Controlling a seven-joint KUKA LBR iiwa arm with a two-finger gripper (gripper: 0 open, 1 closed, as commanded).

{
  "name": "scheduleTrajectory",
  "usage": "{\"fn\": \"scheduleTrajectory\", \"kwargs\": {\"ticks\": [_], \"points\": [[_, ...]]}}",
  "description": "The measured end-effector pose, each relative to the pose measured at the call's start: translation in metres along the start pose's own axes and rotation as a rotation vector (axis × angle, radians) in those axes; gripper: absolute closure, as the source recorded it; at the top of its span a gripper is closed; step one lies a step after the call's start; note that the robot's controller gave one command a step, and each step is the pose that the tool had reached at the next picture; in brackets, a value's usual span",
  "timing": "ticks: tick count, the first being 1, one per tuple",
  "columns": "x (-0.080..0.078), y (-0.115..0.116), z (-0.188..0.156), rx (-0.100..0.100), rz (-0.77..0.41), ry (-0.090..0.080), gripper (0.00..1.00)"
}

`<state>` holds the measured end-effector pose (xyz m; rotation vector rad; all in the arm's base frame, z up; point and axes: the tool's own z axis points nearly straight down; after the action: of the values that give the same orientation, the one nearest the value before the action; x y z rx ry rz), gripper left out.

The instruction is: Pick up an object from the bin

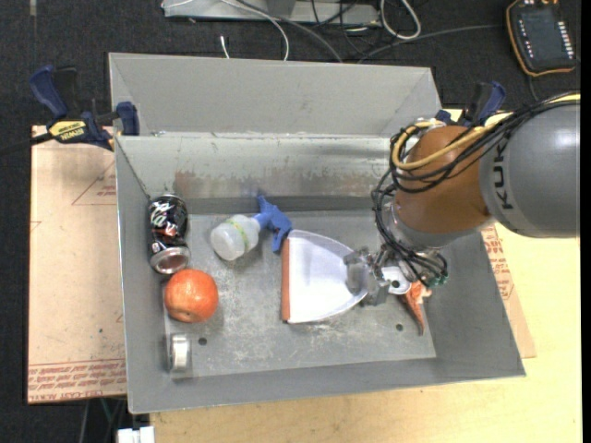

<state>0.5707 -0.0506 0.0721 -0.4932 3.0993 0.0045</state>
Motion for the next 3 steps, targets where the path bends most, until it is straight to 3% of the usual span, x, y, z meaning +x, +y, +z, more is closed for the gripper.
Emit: {"fn": "scheduleTrajectory", "kwargs": {"ticks": [1,3], "points": [[0.000,0.000,0.000,0.000,0.001,0.000,1.00],[0.001,0.002,-0.041,-0.003,0.002,0.003,1.00]]}}
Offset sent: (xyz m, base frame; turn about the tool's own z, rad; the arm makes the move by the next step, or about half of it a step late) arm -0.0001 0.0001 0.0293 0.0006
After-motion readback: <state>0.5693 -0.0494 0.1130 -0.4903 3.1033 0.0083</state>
